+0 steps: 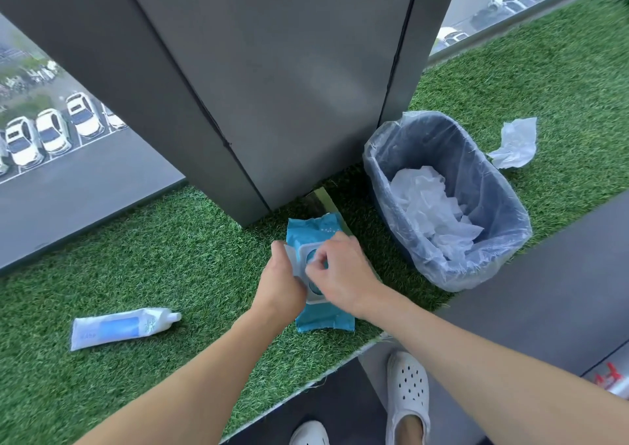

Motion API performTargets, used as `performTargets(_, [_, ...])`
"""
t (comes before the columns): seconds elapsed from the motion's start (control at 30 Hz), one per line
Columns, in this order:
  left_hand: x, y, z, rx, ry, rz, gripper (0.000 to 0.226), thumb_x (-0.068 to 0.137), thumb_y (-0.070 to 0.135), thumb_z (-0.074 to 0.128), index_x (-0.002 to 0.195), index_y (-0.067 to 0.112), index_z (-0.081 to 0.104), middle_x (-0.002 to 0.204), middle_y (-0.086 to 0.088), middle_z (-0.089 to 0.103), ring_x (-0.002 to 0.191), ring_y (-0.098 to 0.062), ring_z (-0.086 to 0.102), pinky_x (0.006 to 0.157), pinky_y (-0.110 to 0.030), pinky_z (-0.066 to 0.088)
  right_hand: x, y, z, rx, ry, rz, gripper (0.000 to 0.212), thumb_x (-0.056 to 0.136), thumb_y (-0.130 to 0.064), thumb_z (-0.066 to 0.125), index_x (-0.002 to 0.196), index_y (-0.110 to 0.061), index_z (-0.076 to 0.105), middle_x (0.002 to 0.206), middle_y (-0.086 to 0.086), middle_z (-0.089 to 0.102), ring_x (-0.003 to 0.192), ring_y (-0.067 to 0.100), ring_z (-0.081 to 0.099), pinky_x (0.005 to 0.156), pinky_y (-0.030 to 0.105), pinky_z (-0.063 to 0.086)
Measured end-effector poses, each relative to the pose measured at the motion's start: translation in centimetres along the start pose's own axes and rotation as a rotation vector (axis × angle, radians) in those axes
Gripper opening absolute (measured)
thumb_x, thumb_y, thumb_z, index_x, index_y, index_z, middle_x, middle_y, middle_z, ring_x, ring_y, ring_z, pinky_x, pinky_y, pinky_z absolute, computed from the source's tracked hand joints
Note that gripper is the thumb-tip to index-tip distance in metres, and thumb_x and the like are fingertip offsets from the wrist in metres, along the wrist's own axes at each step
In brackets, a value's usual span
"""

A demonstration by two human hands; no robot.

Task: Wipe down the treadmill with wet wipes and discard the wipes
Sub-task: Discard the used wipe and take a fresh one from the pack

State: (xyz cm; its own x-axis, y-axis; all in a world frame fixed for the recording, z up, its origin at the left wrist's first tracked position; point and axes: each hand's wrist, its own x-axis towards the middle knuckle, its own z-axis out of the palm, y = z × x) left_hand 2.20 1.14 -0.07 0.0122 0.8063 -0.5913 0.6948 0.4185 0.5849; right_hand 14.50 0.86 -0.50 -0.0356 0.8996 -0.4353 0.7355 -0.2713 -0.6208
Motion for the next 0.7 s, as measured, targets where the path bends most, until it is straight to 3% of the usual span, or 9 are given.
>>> performTargets(0.1, [-0.2,0.5,0.0,0.010,0.003,-0.041,0.037,0.088,-0.011,0.037,0.110,0.018,0.028,0.088,-0.007,0.053,0.064,-0.017,0.049,0.043,-0.023,0.035,-0.6,-0.5,-1.2,0.218,0.029,-0.021,0.032,0.086,-0.009,0.054,0.055,-0.008,0.049,0.065,0.005,0.045,0.062,0.015,0.037,0.065,0.028,0.035])
performTargets(0.17, [0.0,0.6,0.0,0.029,0.008,-0.050,0.035,0.089,-0.011,0.036,0.111,0.016,0.028,0.085,-0.006,0.052,0.064,-0.017,0.049,0.044,-0.024,0.035,-1.3,-1.1,-2.6,0.308,0.018,-0.036,0.025,0.089,-0.011,0.056,0.064,-0.010,0.056,0.079,0.001,0.051,0.066,0.007,0.042,0.062,0.016,0.034])
performTargets(0.27, [0.0,0.7,-0.3,0.021,0.022,-0.081,0.041,0.089,-0.010,0.037,0.122,0.013,0.029,0.087,-0.005,0.051,0.069,-0.018,0.052,0.048,-0.028,0.041,-2.3,-1.8,-4.3,0.458,0.071,-0.017,0.031,0.090,-0.008,0.053,0.061,-0.015,0.046,0.075,-0.003,0.047,0.059,0.004,0.038,0.056,0.015,0.033])
performTargets(0.37, [-0.2,0.7,-0.2,0.024,0.008,-0.085,0.050,0.091,-0.009,0.036,0.135,0.013,0.025,0.086,-0.002,0.047,0.071,-0.017,0.052,0.049,-0.026,0.039,-2.8,-2.1,-5.3,0.523,0.121,-0.033,0.029,0.092,-0.009,0.052,0.066,-0.020,0.049,0.086,-0.004,0.050,0.062,0.000,0.044,0.058,0.009,0.037])
performTargets(0.5, [-0.6,0.9,-0.1,0.032,0.018,-0.068,0.049,0.092,-0.008,0.036,0.136,0.012,0.025,0.085,0.001,0.045,0.072,-0.015,0.051,0.050,-0.025,0.039,-3.7,-3.1,-5.8,0.618,0.104,-0.091,0.032,0.091,-0.007,0.051,0.062,-0.020,0.046,0.073,-0.008,0.044,0.048,0.001,0.039,0.047,0.013,0.032])
performTargets(0.6, [-0.7,0.9,0.0,0.029,0.013,-0.057,0.039,0.091,-0.008,0.036,0.120,0.016,0.027,0.094,-0.007,0.053,0.072,-0.016,0.051,0.051,-0.028,0.040,-4.1,-4.2,-6.6,0.683,0.106,-0.155,0.035,0.090,-0.007,0.050,0.058,-0.021,0.045,0.064,-0.010,0.043,0.046,0.002,0.036,0.047,0.025,0.034])
performTargets(0.67, [-0.8,0.9,0.1,0.032,0.009,-0.060,0.042,0.090,-0.009,0.036,0.124,0.014,0.028,0.093,-0.006,0.053,0.072,-0.015,0.051,0.049,-0.025,0.038,-4.1,-4.8,-7.6,0.760,0.160,-0.200,0.023,0.086,-0.015,0.049,0.063,-0.016,0.049,0.071,-0.004,0.053,0.059,0.011,0.049,0.062,0.046,0.049])
performTargets(0.7, [-0.7,1.0,0.2,0.035,0.002,-0.056,0.046,0.090,-0.009,0.036,0.130,0.013,0.027,0.094,-0.005,0.053,0.075,-0.016,0.053,0.049,-0.025,0.038,-3.9,-4.9,-8.1,0.825,0.176,-0.218,0.015,0.085,-0.018,0.049,0.070,-0.014,0.051,0.080,-0.001,0.060,0.071,0.019,0.059,0.073,0.047,0.053])
